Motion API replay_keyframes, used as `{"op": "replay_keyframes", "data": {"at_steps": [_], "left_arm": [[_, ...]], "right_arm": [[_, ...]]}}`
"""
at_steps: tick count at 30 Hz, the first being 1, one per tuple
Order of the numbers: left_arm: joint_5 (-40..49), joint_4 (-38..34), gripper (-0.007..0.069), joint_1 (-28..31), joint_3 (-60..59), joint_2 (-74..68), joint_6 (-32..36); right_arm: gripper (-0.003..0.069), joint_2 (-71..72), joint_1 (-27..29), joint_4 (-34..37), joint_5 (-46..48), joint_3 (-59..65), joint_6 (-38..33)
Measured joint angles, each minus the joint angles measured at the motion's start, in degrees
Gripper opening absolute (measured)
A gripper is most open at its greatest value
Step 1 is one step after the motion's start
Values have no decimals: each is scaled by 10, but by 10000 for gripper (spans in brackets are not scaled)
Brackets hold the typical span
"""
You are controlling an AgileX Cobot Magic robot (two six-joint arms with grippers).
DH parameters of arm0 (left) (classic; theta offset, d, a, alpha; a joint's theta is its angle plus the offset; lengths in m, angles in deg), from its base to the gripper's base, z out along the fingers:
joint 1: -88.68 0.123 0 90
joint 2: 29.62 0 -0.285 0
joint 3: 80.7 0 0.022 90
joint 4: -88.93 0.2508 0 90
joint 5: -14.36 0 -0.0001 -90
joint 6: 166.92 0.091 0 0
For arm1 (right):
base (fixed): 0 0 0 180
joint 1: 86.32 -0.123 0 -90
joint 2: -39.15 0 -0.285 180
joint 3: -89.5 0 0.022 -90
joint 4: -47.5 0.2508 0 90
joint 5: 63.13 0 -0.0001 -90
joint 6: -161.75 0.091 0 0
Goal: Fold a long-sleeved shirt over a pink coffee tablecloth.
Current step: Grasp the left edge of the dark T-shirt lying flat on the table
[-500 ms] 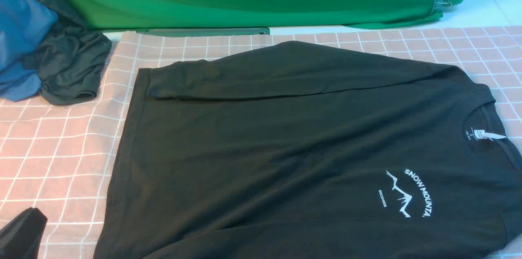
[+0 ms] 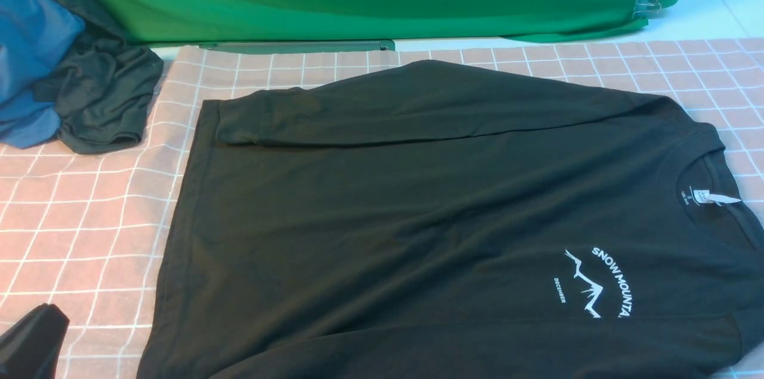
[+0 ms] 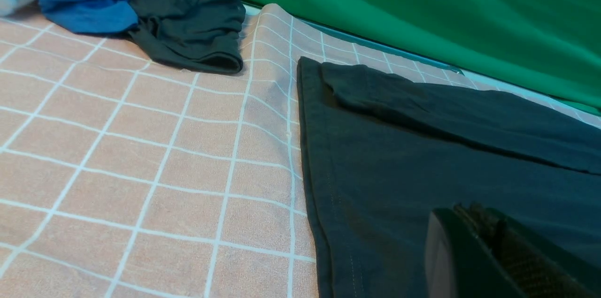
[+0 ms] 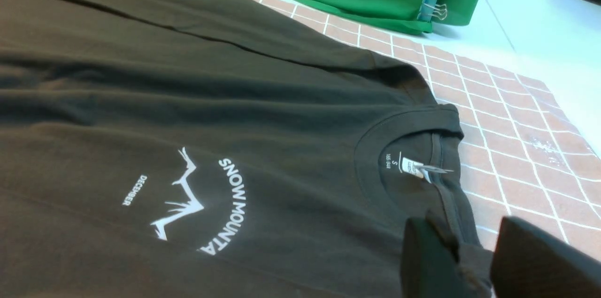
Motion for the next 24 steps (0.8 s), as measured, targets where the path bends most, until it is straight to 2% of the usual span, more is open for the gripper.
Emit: {"op": "replay_keyframes", "data": {"at_steps": [4, 7, 11, 12, 14, 19, 20, 22, 24], "left_arm": [[-23, 2, 13, 0, 0, 0, 10], [-61, -35, 13, 0, 0, 0, 11], [-178, -155, 13, 0, 0, 0, -1], [-178, -160, 13, 0, 0, 0, -1], [-243, -195, 13, 0, 0, 0, -26], [-395, -209, 13, 0, 0, 0, -129], [-456, -207, 13, 0, 0, 0, -154], [-505, -202, 13, 0, 12, 0, -180], [-499, -198, 13, 0, 30, -6, -188]], "right_arm": [[248, 0, 0, 0, 0, 0, 0], [248, 0, 0, 0, 0, 0, 0], [248, 0, 0, 0, 0, 0, 0], [248, 0, 0, 0, 0, 0, 0], [248, 0, 0, 0, -1, 0, 0], [248, 0, 0, -11, -14, 0, -5], [248, 0, 0, -11, -33, 0, 3], [248, 0, 0, -1, -76, 0, 31], [248, 0, 0, 2, -111, 0, 60]]}}
